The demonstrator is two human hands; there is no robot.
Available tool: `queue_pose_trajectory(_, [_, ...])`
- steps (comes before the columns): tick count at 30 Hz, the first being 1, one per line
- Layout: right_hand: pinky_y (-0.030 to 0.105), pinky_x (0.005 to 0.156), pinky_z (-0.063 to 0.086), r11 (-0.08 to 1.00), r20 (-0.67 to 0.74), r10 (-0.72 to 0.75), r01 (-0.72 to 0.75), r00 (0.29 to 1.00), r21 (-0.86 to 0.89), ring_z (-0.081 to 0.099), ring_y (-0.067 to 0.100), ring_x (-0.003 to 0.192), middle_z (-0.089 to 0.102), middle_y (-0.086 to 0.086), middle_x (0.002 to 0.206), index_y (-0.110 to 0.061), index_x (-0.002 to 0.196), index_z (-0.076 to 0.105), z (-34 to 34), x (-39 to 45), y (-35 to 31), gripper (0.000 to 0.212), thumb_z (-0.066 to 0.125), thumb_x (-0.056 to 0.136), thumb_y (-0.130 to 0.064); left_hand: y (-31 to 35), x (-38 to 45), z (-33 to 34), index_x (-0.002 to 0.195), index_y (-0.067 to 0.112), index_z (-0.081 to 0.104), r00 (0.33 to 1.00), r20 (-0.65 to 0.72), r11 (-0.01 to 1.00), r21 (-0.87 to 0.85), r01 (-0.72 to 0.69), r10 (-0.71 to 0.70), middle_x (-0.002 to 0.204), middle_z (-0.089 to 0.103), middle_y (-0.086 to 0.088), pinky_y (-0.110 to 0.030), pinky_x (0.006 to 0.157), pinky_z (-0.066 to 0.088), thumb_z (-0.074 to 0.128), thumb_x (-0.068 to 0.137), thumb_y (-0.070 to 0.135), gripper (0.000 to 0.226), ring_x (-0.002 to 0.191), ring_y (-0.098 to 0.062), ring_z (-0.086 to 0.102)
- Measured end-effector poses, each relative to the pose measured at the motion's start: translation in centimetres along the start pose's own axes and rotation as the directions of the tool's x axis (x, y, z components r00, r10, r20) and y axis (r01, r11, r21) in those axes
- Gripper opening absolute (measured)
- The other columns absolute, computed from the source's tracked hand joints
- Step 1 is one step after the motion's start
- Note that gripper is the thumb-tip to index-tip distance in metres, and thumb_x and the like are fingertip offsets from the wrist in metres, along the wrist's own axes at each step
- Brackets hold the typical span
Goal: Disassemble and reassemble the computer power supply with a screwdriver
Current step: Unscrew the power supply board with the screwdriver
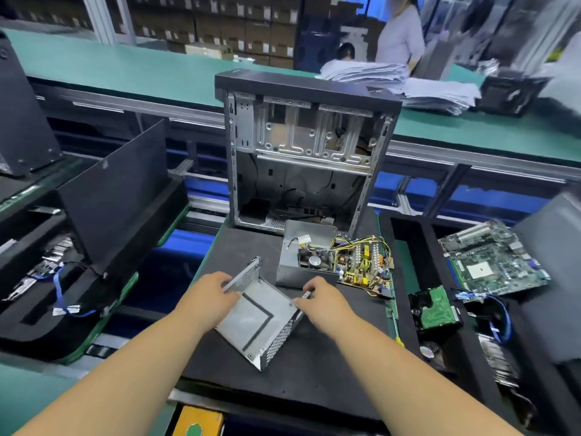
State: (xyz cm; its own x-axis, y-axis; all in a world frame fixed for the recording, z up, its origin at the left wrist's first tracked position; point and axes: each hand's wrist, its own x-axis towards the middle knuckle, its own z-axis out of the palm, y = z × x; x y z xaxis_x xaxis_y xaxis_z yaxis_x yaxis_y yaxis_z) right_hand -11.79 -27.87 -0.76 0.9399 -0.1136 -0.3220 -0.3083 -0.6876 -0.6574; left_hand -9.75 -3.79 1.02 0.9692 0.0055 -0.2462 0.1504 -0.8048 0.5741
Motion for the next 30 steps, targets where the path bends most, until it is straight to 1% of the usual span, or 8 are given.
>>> queue_pose_trajectory(9, [0.028,0.057,0.041,1.000,0.004,-0.020,0.020,1.000,0.000,0.055,0.017,0.071,0.059,0.000,0.095,-0.024,0.112,0.052,-0.4,0.7,0.1,0.022,0.057,0.091,-0.024,-1.1,0.6,0.3,0.098,0.035,0.060,0.990,0.142,1.000,0.016,-0.002,0.000,0.088,0.065,0.014,-0.030,0.075,0.052,0.062,0.085,0.045,0.016,0.082,-0.011,0.064])
queue_pose_trajectory(12, [0.026,0.058,0.039,0.996,0.005,-0.072,0.072,0.997,-0.049,0.054,0.012,0.071,0.058,-0.006,0.085,-0.023,0.115,0.053,-0.9,0.9,0.4,0.025,0.059,0.092,-0.031,-0.8,0.6,0.2,0.096,0.035,0.059,0.992,0.128,1.000,0.000,-0.007,0.007,0.082,0.063,0.012,-0.028,0.065,0.046,0.063,0.085,0.045,0.016,0.077,-0.011,0.062])
queue_pose_trajectory(15, [0.027,0.056,0.039,0.996,-0.124,-0.082,0.076,0.989,-0.054,0.056,0.009,0.066,0.059,-0.007,0.075,-0.026,0.111,0.056,-2.9,1.2,0.8,0.023,0.060,0.091,-0.036,0.1,0.5,-0.3,0.108,0.032,0.058,0.996,0.062,0.997,-0.062,-0.055,0.058,0.089,0.062,0.010,-0.024,0.063,0.042,0.064,0.088,0.039,0.022,0.078,-0.006,0.061])
queue_pose_trajectory(20, [0.031,0.064,0.041,0.987,-0.385,0.084,-0.130,0.919,-0.096,0.059,0.019,0.077,0.060,-0.007,0.083,-0.026,0.103,0.057,-9.0,3.5,2.3,0.018,0.057,0.086,-0.031,3.2,0.0,-1.6,0.112,0.031,0.063,0.984,-0.042,0.932,-0.315,-0.178,0.174,0.094,0.062,0.008,-0.015,0.069,0.041,0.065,0.091,0.026,0.022,0.081,-0.001,0.059])
queue_pose_trajectory(23, [0.031,0.064,0.045,0.970,-0.395,0.172,-0.226,0.902,-0.094,0.061,0.028,0.085,0.062,0.007,0.100,-0.015,0.105,0.053,-11.5,5.2,3.6,0.026,0.059,0.084,-0.030,5.3,-0.6,-2.0,0.104,0.034,0.065,0.974,-0.093,0.878,-0.421,-0.228,0.209,0.090,0.063,0.009,-0.007,0.064,0.041,0.065,0.091,0.020,0.019,0.068,0.006,0.055])
queue_pose_trajectory(27, [0.037,0.081,0.050,0.939,-0.380,0.266,-0.327,0.886,-0.103,0.056,0.035,0.109,0.051,0.014,0.125,-0.007,0.126,0.047,-12.4,7.4,4.8,0.056,0.064,0.084,-0.039,7.2,-1.3,-1.5,0.103,0.036,0.067,0.973,-0.133,0.853,-0.467,-0.231,0.191,0.092,0.065,0.009,-0.014,0.071,0.041,0.064,0.090,0.019,0.021,0.070,0.006,0.055])
queue_pose_trajectory(29, [0.035,0.079,0.047,0.931,-0.367,0.280,-0.344,0.887,-0.124,0.056,0.035,0.110,0.050,0.015,0.127,-0.006,0.123,0.049,-12.3,8.4,5.1,0.058,0.064,0.083,-0.045,7.7,-1.5,-0.9,0.102,0.037,0.068,0.975,-0.142,0.834,-0.506,-0.220,0.170,0.092,0.065,0.008,-0.017,0.071,0.043,0.063,0.090,0.017,0.023,0.069,0.004,0.054])
queue_pose_trajectory(30, [0.034,0.075,0.046,0.930,-0.360,0.278,-0.343,0.891,-0.131,0.057,0.034,0.105,0.052,0.015,0.125,-0.007,0.114,0.052,-12.1,8.9,5.3,0.054,0.064,0.082,-0.048,7.9,-1.7,-0.6,0.101,0.037,0.069,0.976,-0.149,0.825,-0.523,-0.213,0.157,0.092,0.064,0.009,-0.018,0.068,0.044,0.064,0.090,0.017,0.023,0.068,0.003,0.054])
